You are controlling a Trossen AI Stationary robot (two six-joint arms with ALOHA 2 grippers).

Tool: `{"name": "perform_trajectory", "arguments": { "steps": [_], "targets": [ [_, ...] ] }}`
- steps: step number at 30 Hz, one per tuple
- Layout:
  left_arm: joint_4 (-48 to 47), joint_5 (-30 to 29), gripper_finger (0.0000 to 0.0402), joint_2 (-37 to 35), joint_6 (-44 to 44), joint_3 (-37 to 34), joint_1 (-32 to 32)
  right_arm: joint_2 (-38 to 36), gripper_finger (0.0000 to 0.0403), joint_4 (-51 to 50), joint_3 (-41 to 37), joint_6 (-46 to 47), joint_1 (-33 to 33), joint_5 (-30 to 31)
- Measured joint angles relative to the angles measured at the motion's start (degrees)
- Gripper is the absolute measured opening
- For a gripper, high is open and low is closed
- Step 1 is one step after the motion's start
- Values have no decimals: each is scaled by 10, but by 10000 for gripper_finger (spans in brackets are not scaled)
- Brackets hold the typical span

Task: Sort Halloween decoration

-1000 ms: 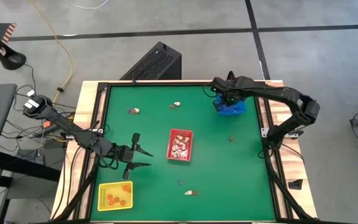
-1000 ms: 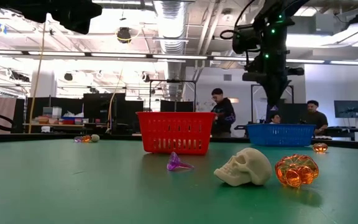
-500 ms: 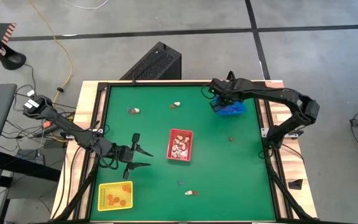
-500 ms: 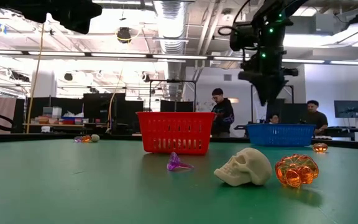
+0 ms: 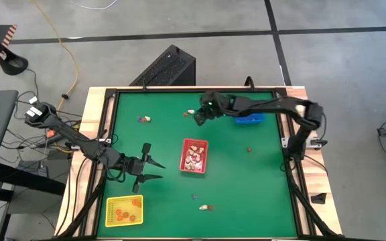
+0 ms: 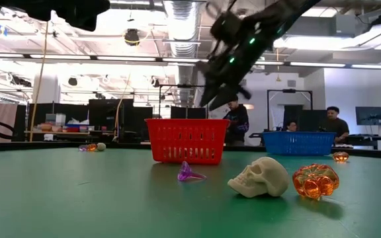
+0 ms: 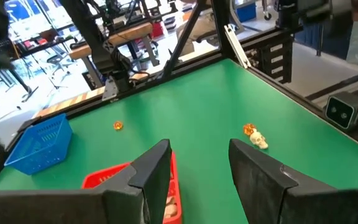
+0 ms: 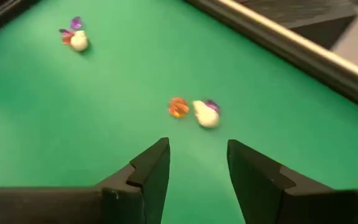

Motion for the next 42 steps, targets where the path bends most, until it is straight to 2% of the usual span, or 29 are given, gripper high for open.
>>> {"name": "perform_trajectory", "arguments": {
  "steps": [3, 5, 9, 17, 31, 35, 42],
  "targets": [
    [-1, 0, 153, 0, 2, 0, 1, 58, 215, 6, 37, -21, -10, -55],
    [-1, 0, 153, 0, 5, 0, 2, 93, 231, -2, 63, -41, -16, -68],
    [-3, -1, 153, 0, 9, 0, 3, 149, 249, -19, 112, -59, -29, -64],
    [-20, -11, 153, 0, 12, 0, 3, 221, 249, -67, 186, -90, -39, -43],
    [-27, -15, 153, 0, 14, 0, 3, 259, 249, -74, 201, -109, -40, -10],
    [-27, -15, 153, 0, 14, 0, 3, 259, 237, -69, 201, -110, -40, -9],
    [-27, -15, 153, 0, 14, 0, 3, 259, 177, -79, 201, -111, -40, -5]
  ]
}}
